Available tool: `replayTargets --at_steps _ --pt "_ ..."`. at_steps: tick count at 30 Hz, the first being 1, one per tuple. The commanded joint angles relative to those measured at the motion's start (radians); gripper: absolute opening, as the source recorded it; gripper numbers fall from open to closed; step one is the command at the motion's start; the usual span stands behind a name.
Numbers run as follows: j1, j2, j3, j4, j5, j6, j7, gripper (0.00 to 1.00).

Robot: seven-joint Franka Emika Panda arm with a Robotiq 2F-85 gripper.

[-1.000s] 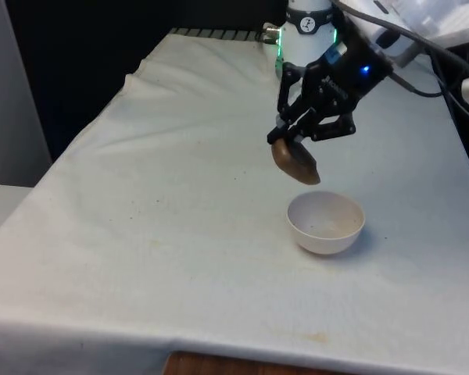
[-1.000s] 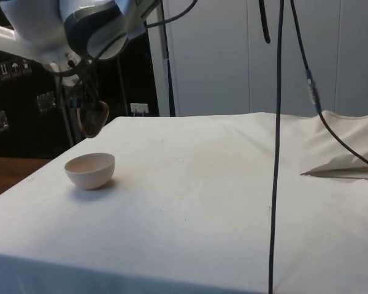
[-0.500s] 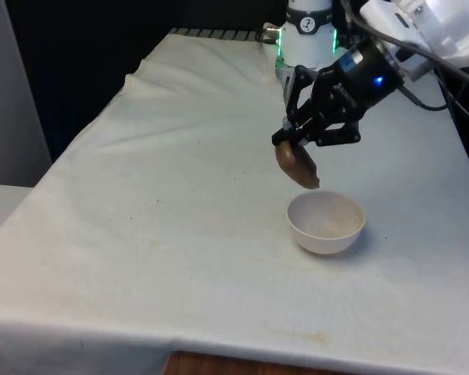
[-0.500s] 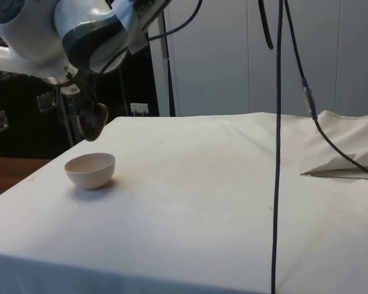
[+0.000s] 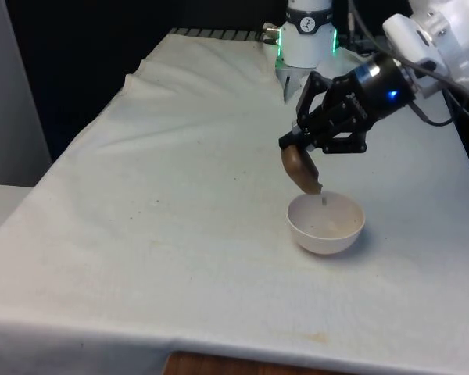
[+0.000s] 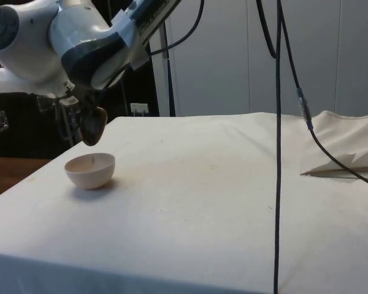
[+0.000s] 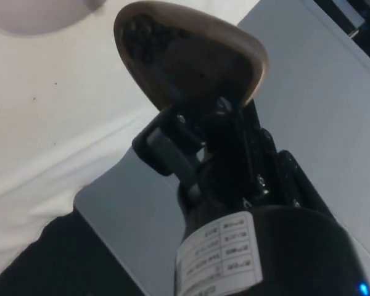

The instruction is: Pour the coffee beans from the cup into the bowl.

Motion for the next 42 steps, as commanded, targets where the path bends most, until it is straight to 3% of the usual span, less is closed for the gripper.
replayTargets --at_steps 1,7,8,9,16,17,18,22,25,26,27,28,33,34,35,42 --pt "0.009 0.012 -0.001 0.012 -0.007 -0.02 0.003 0.0" --pt "0.012 0.038 0.026 0.028 -0.063 -0.068 0.032 0.0" --pt "0.004 0.031 0.032 0.018 -0.065 -0.058 0.034 0.0" --pt "0.012 0.041 0.03 0.031 -0.07 -0.075 0.035 0.0" --pt "0.019 0.068 0.053 0.046 -0.13 -0.131 0.062 0.0" --pt "0.011 0.062 0.06 0.036 -0.134 -0.121 0.066 0.0" --pt "0.02 0.072 0.056 0.048 -0.138 -0.138 0.066 0.0" --pt "0.026 0.088 0.07 0.056 -0.173 -0.17 0.082 0.0" --pt "0.029 0.1 0.081 0.063 -0.195 -0.191 0.09 0.0" --pt "0.019 0.089 0.085 0.048 -0.195 -0.174 0.093 0.0" --pt "0.03 0.103 0.086 0.066 -0.202 -0.198 0.092 0.0" --pt "0.032 0.113 0.093 0.072 -0.219 -0.213 0.097 0.0" --pt "0.037 0.134 0.112 0.087 -0.259 -0.25 0.108 0.0" --pt "0.027 0.129 0.122 0.077 -0.27 -0.242 0.113 0.0" --pt "0.038 0.141 0.12 0.091 -0.276 -0.263 0.112 0.0" --pt "0.043 0.165 0.141 0.104 -0.33 -0.313 0.124 0.0"
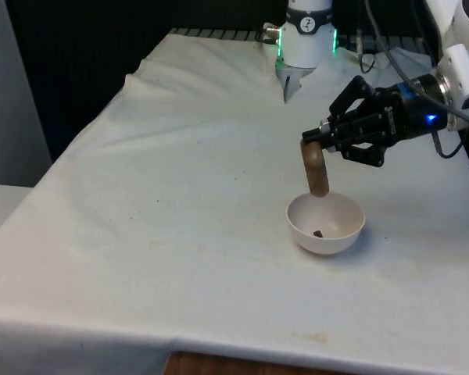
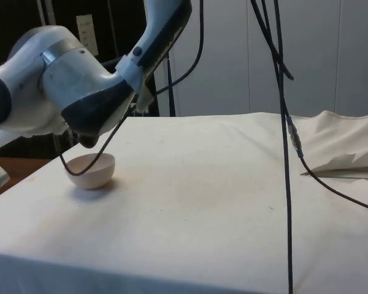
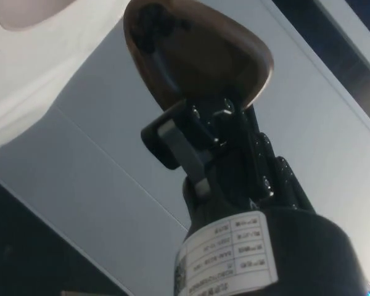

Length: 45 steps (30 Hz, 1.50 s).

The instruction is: Pour the coffee beans from the cup into the bowl.

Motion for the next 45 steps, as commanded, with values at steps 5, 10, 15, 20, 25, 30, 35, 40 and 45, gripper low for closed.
replayTargets --at_steps 5,10,15,20,25,30,35,40,45 --pt "0.014 0.021 0.003 0.019 -0.024 -0.038 0.002 0.0" --pt "0.018 0.037 0.019 0.03 -0.069 -0.079 0.004 0.0" --pt "0.022 0.047 0.028 0.037 -0.098 -0.107 0.005 0.0" --pt "0.017 0.048 0.044 0.024 -0.134 -0.123 0.011 0.0" --pt "0.031 0.073 0.05 0.042 -0.175 -0.174 0.008 0.0" --pt "0.033 0.084 0.061 0.045 -0.204 -0.199 0.007 0.0" --pt "0.037 0.1 0.075 0.05 -0.245 -0.234 0.007 0.0" --pt "0.042 0.112 0.087 0.053 -0.276 -0.262 0.006 0.0" --pt "0.046 0.123 0.096 0.054 -0.307 -0.289 0.006 0.0"
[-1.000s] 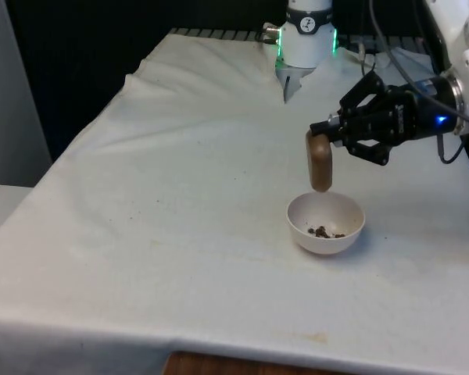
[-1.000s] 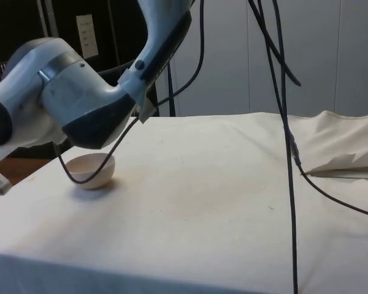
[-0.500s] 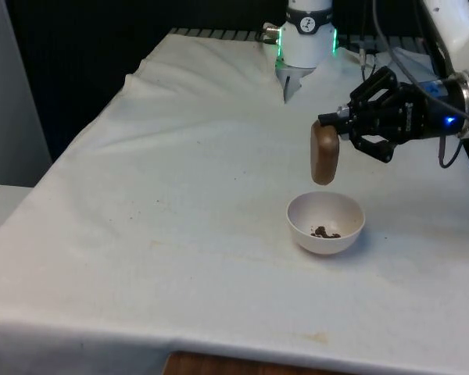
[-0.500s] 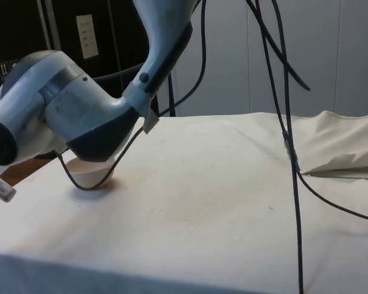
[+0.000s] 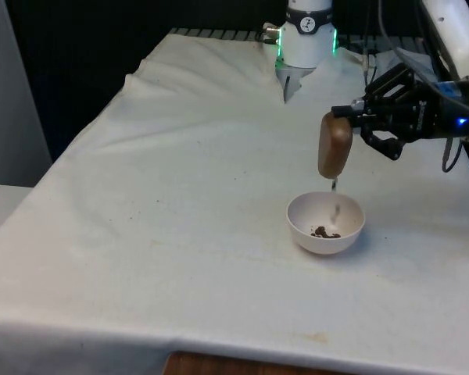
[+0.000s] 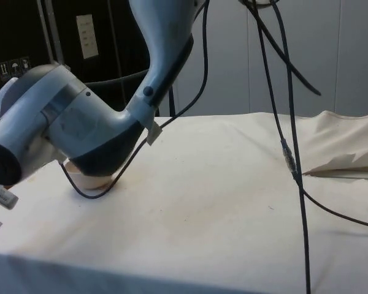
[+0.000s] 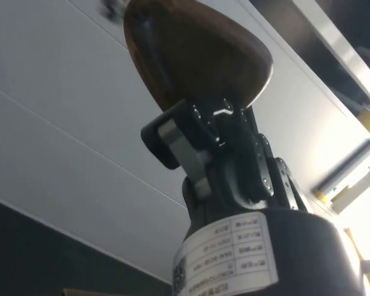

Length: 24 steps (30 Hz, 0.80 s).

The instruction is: Pour the coffee beans from the cup into the bowl.

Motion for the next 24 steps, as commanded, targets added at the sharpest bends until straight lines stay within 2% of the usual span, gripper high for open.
replayTargets --at_steps 1,2,3,5,10,11,12,17,18,19,24 --pt "0.01 0.011 -0.005 0.017 -0.001 -0.016 -0.008 0.0" --pt "0.0 0.0 0.0 0.0 0.0 0.0 0.0 0.0" --pt "0.011 0.013 -0.003 0.017 -0.007 -0.021 -0.008 0.0" --pt "0.013 0.017 0.004 0.016 -0.022 -0.034 -0.008 0.0" --pt "0.009 0.018 0.015 0.01 -0.041 -0.042 -0.004 0.0" --pt "0.004 0.011 0.017 0.0 -0.043 -0.035 0.0 0.0" --pt "0.009 0.018 0.016 0.009 -0.043 -0.042 -0.003 0.0" --pt "0.009 0.017 0.018 0.007 -0.047 -0.042 -0.001 0.0" --pt "0.004 0.012 0.02 -0.002 -0.048 -0.036 0.001 0.0" --pt "0.009 0.017 0.019 0.006 -0.048 -0.042 -0.001 0.0" --pt "0.006 0.014 0.021 0.002 -0.05 -0.04 0.001 0.0"
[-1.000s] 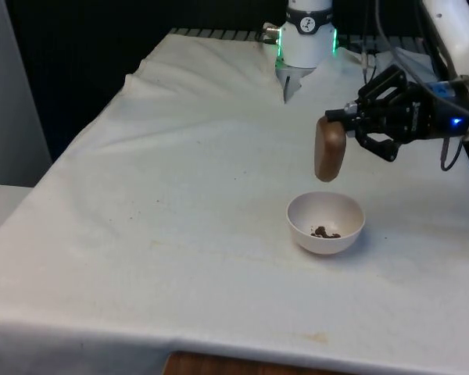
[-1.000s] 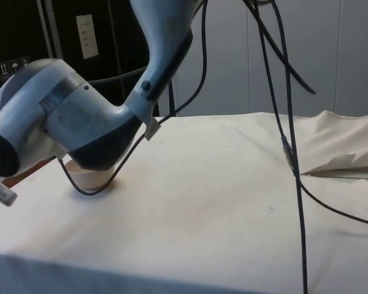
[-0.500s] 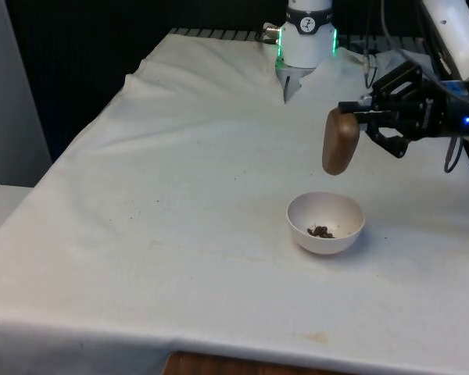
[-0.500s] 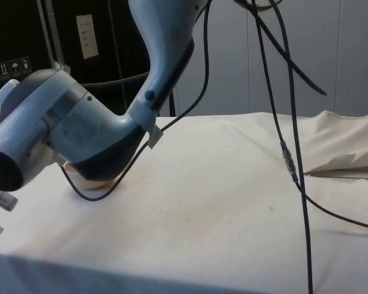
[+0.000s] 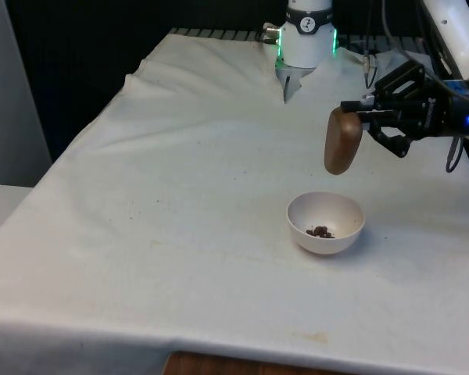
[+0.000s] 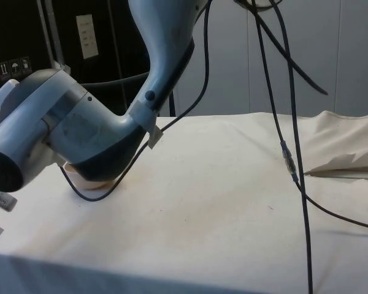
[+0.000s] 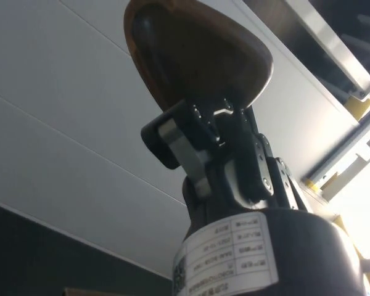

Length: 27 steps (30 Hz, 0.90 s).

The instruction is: Pour the coffee beans from the cup into the bowl.

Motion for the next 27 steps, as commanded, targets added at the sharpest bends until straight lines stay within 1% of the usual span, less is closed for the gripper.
replayTargets --at_steps 1,4,6,13,14,15,17,18,22,23,24,25,26,27 --pt "0.002 0.001 -0.001 0.003 0.0 -0.002 -0.002 0.0" --pt "0.0 0.0 0.0 0.0 0.0 0.0 0.0 0.0" --pt "0.001 0.001 0.0 0.001 0.0 -0.001 -0.001 0.0" --pt "-0.008 -0.001 0.008 0.002 0.003 0.006 0.006 0.0" --pt "-0.005 0.0 0.004 0.0 0.0 0.0 0.007 0.0" --pt "-0.01 -0.003 0.009 0.001 0.004 0.007 0.006 0.0" --pt "-0.013 -0.006 0.013 0.001 0.005 0.008 0.007 0.0" --pt "-0.019 -0.01 0.018 0.0 0.006 0.009 0.007 0.0" --pt "-0.031 -0.02 0.028 -0.004 0.009 0.011 0.009 0.0" --pt "-0.023 -0.012 0.021 0.002 0.002 0.0 0.009 0.0" --pt "-0.037 -0.024 0.034 -0.006 0.01 0.011 0.009 0.0" --pt "-0.037 -0.024 0.034 -0.006 0.01 0.011 0.009 0.0" --pt "-0.04 -0.026 0.037 -0.006 0.011 0.011 0.009 0.0" --pt "-0.048 -0.031 0.043 -0.007 0.012 0.012 0.01 0.0"
